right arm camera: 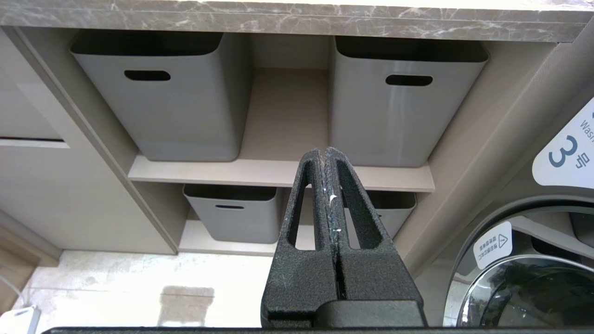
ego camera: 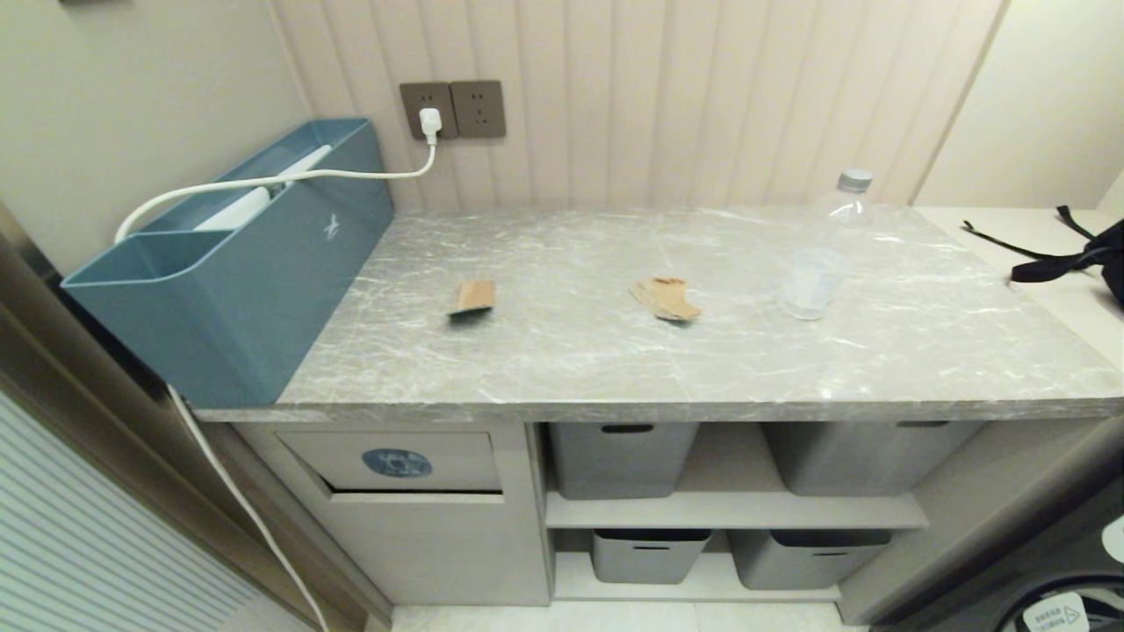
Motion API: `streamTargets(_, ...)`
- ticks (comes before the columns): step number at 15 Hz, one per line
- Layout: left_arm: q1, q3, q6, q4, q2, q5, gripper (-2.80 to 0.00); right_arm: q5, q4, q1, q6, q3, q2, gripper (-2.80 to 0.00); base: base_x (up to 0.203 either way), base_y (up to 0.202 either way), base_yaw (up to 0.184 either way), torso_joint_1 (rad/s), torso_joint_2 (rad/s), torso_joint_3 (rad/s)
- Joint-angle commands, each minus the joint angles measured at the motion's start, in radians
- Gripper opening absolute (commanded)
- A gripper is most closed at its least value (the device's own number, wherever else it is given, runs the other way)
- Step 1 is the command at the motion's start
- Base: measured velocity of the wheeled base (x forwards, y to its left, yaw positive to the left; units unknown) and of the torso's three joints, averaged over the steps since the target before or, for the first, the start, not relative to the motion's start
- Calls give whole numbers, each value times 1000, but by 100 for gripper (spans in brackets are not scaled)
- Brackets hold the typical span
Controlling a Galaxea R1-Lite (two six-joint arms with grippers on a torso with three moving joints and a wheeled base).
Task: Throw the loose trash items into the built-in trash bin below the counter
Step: Pick up the garbage
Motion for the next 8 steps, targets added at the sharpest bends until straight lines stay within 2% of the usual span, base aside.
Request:
streamTargets(1,0,0,0,0,-2,0,-280,2,0,0,-4,0,-2,-280,0,0,0,0,0,0)
streamTargets(8,0,0,2,-3,-1,-1,-280,1,0,0,-1,0,-2,-280,0,0,0,0,0,0)
